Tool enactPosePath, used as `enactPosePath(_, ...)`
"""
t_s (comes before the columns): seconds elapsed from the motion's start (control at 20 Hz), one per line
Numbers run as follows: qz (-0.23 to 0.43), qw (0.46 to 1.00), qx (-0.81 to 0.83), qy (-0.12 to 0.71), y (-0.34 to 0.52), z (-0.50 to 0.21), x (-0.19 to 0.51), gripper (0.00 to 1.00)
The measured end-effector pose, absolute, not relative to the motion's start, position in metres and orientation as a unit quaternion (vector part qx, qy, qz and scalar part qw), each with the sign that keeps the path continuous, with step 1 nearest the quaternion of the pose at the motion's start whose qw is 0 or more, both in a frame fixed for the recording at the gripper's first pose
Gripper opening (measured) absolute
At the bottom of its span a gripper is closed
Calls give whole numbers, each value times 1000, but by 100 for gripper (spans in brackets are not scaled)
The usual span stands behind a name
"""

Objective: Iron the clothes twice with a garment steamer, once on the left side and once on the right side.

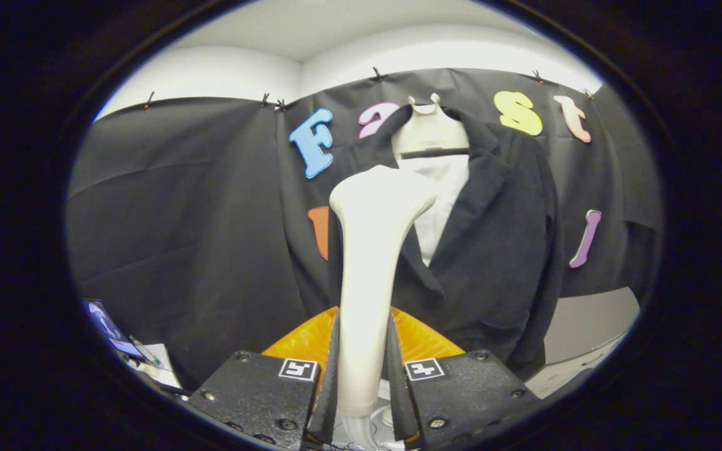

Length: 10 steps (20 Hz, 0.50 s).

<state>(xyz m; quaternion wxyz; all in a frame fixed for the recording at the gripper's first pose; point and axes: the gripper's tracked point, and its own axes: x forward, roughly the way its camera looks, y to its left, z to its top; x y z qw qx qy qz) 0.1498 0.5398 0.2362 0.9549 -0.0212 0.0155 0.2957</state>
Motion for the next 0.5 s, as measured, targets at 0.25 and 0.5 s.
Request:
enactPosePath(0.25,312,950,-28,-13,586,266,159,38)
enactPosePath(0.5,319,947,-44,-16,626,273,183,38)
